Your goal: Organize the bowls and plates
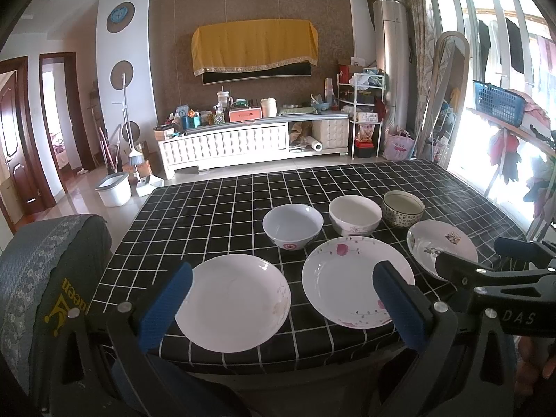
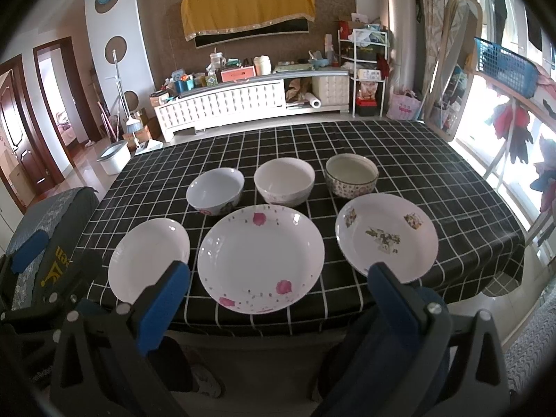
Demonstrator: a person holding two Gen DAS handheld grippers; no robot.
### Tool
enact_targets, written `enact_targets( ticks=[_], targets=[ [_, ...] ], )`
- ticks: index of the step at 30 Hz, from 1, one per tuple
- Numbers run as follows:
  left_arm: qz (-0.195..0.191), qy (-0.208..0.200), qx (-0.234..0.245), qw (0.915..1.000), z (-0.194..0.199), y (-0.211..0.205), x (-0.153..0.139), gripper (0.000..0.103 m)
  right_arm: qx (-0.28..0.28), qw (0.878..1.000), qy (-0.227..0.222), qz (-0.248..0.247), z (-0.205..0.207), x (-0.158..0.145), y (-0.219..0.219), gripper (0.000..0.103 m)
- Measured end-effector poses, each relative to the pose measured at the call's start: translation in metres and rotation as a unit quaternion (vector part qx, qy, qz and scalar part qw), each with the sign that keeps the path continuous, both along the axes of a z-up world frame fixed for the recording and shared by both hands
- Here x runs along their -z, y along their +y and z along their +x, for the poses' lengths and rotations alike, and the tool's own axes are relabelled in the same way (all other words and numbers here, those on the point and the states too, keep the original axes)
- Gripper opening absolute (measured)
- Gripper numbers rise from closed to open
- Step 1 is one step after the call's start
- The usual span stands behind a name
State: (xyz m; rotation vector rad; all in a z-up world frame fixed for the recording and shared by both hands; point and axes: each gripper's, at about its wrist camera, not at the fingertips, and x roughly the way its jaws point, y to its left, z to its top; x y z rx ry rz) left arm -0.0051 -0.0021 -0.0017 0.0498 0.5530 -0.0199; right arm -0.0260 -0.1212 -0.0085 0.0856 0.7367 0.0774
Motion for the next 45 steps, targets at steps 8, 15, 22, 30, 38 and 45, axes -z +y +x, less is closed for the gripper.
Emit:
enact_targets(
  ticks=[8, 15, 22, 30, 38, 45],
  targets=[
    [0.001, 0.0, 0.0, 1.0, 0.0, 0.0, 0.0, 0.103, 0.0, 1.0, 0.001, -0.001, 0.0, 0.001, 0.0, 0.103],
    [0.001, 0.0, -0.002, 1.0, -0.001, 0.002, 0.0, 0.103, -0.001, 1.0, 0.001, -0.002, -0.001, 0.002, 0.001, 0.103],
    [0.0, 0.002, -0.011, 0.9999, 0.0, 0.011, -0.003, 0.103, -0.008, 1.0, 0.007, -0.007, 0.005, 0.001, 0.01, 0.103],
    [-0.014, 0.029, -0.047, 0.9984, 0.024, 0.047, -0.008, 0.103, -0.04, 0.999, 0.008, -0.021, 0.036, -0.012, 0.038, 0.103],
    [-0.016, 0.055, -0.087, 0.9945, 0.059, 0.097, -0.001, 0.103, -0.125, 0.992, 0.01, -0.026, 0.083, -0.014, 0.086, 0.103],
    [-0.047, 0.131, -0.118, 0.9831, 0.087, 0.134, 0.037, 0.096, -0.183, 0.982, 0.051, -0.023, 0.123, 0.019, 0.127, 0.096]
  ],
)
